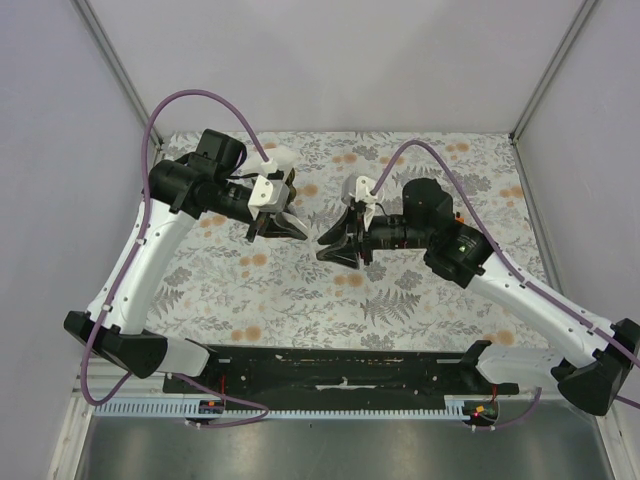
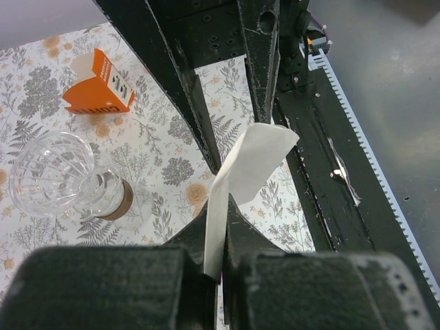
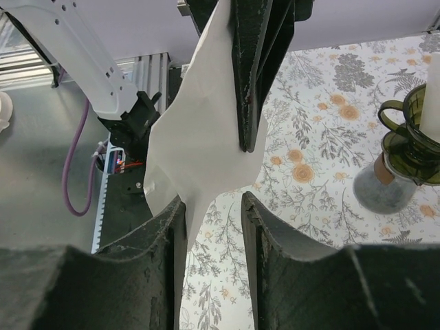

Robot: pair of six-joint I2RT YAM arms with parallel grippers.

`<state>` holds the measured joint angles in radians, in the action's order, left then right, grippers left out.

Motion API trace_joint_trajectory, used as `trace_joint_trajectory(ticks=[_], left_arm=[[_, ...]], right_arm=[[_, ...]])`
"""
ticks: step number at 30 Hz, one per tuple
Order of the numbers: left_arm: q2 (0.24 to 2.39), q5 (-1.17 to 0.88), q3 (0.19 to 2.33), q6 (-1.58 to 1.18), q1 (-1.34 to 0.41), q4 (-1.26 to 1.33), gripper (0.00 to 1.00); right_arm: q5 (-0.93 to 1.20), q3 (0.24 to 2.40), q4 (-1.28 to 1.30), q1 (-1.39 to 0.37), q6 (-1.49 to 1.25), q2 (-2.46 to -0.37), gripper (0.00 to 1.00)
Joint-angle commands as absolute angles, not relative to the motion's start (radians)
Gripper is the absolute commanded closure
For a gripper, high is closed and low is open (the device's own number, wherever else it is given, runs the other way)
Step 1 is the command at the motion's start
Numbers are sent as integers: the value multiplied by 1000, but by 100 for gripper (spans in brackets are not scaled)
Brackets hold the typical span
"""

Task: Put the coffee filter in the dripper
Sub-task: Place the coffee filter in the coffee dripper.

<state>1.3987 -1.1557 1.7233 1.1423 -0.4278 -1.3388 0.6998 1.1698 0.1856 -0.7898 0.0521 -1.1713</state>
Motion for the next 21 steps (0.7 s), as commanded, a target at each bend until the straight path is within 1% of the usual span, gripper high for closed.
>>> trace_joint_trajectory(ticks=[1,4,8,12,13,17,20,21], left_arm=[[1408,-1158,1759,1089,-431,-1457,98],[1407,-1141,1756,1048,-431,-1427,98],[1410,-1115,1750,990,-431,-1388,98],[1407,-1091,1746,942,-431,-1355,98],[1407,-1085,1744,933,-433,-1347,98],[1405,-1066,1736,904,-431,-1324,98],[1404,-1060,1736,887,-431,-1312,98],[1404,-1052,1738,878,-431,-1305,98]], right_arm=[[583,1140,86,-824,32,-1126,57],[508,1115,52,-848,15,-1112,57],[460,1111,41,-851,2,-1117,58],[442,1112,41,-853,-41,-1127,62],[443,1111,40,-854,-44,-1131,64],[474,1112,41,-854,-43,-1129,90],[509,1117,49,-854,-38,-1132,100],[518,1114,54,-854,-32,-1132,100]])
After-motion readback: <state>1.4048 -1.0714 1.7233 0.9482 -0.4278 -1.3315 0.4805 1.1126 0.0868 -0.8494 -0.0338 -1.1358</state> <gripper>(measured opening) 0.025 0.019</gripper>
